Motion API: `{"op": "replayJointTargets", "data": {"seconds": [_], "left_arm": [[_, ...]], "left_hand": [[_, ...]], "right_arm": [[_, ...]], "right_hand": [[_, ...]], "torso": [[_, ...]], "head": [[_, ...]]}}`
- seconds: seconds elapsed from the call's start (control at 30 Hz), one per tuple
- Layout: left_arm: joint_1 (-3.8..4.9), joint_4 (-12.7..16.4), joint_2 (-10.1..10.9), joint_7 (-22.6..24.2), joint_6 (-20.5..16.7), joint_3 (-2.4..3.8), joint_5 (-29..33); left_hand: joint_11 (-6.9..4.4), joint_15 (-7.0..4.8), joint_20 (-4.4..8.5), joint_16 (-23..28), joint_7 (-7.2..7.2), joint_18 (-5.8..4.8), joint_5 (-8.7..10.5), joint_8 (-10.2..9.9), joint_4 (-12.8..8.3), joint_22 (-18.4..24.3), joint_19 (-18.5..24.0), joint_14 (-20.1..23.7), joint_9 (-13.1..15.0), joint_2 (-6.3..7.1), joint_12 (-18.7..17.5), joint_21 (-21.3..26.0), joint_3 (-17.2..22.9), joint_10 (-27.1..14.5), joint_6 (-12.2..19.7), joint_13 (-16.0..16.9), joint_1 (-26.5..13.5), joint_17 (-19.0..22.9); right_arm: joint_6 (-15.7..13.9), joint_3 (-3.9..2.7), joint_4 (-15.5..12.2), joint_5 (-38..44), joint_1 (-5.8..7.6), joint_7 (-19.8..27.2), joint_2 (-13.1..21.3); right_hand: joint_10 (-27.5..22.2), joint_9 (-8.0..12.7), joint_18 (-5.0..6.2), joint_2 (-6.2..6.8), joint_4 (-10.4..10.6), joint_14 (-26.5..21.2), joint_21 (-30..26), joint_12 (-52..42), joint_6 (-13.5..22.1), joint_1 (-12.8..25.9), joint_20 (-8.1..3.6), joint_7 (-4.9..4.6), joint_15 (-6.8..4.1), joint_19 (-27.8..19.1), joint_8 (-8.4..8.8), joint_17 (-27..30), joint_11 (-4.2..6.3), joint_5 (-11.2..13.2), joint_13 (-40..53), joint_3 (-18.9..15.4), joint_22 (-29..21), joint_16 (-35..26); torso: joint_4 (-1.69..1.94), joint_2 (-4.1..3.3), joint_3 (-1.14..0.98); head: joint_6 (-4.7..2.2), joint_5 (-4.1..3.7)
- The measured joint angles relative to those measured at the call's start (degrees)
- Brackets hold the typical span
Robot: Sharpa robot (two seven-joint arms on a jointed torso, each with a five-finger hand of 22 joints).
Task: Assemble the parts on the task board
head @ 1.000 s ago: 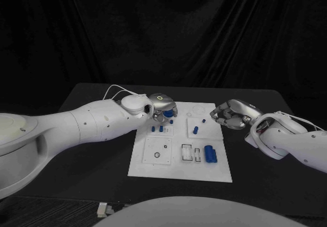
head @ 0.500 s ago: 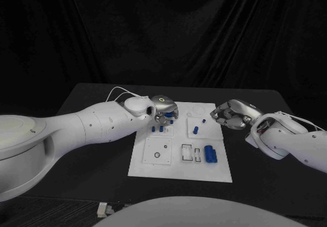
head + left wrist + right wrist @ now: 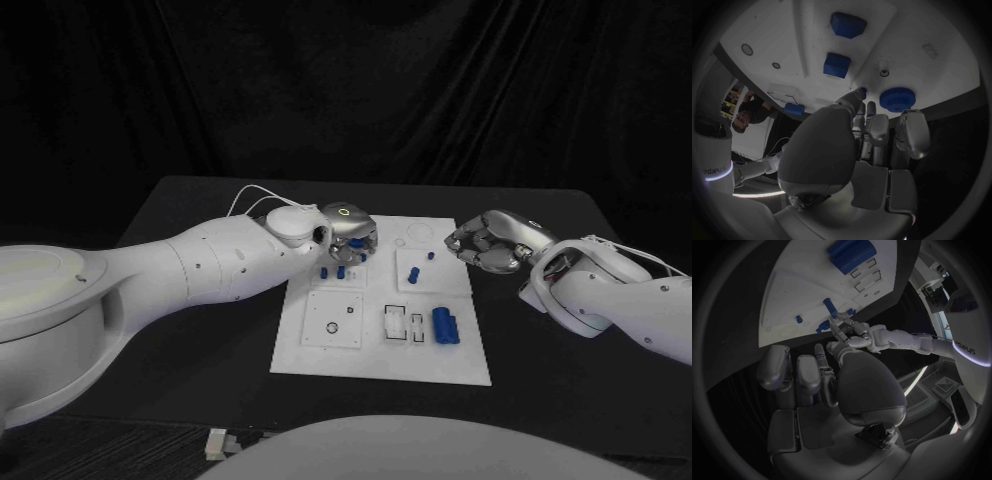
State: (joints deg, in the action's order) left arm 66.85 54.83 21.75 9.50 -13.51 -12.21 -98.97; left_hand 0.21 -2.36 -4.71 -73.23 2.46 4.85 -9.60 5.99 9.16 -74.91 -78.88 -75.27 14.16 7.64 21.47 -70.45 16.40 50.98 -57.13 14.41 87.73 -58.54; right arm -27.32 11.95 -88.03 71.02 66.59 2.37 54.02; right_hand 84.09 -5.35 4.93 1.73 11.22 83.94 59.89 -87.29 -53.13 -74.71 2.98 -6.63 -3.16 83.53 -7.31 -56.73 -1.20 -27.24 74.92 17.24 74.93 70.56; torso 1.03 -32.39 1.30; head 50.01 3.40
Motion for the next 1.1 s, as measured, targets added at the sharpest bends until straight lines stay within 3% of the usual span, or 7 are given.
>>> {"op": "replayJointTargets", "data": {"seconds": [0.73, 1.1], "left_arm": [[-0.70, -1.84, -1.07, 0.32, 0.37, 0.01, -0.03], [-0.85, -2.26, -1.24, 0.54, -0.28, 0.11, 0.00]], "left_hand": [[-0.23, -0.61, -0.01, -0.87, 0.11, 0.00, 0.67, 0.89, -0.51, 0.00, 0.01, -1.23, 0.57, -0.34, -2.24, 0.44, 1.15, 3.25, -2.36, -1.67, -1.19, -0.66], [0.16, -0.41, 0.20, -0.87, 0.94, 0.00, 0.43, 1.86, -1.82, 0.00, -0.19, -1.84, 1.11, -1.06, -4.90, 0.44, 2.93, 8.80, -5.45, -3.52, -1.03, -0.08]], "right_arm": [[0.00, 0.00, -0.14, 0.00, 0.00, 0.01, 0.05], [0.00, 0.00, -0.17, 0.00, 0.00, 0.02, 0.09]], "right_hand": [[0.00, 0.00, 0.00, 0.00, 0.00, 0.00, 0.00, -0.01, 0.00, 0.00, 0.00, 0.00, 0.00, 0.00, 0.00, 0.04, 0.00, 0.00, -0.01, 0.00, -0.01, 0.00], [0.00, 0.00, 0.00, 0.00, 0.00, 0.00, 0.00, -0.01, 0.00, 0.00, 0.00, 0.00, 0.00, 0.00, 0.00, 0.04, 0.00, 0.00, -0.01, 0.00, -0.02, 0.00]], "torso": [[0.02, -0.02, -0.01], [0.01, -0.01, -0.01]], "head": [[0.00, -0.01], [0.00, -0.05]]}}
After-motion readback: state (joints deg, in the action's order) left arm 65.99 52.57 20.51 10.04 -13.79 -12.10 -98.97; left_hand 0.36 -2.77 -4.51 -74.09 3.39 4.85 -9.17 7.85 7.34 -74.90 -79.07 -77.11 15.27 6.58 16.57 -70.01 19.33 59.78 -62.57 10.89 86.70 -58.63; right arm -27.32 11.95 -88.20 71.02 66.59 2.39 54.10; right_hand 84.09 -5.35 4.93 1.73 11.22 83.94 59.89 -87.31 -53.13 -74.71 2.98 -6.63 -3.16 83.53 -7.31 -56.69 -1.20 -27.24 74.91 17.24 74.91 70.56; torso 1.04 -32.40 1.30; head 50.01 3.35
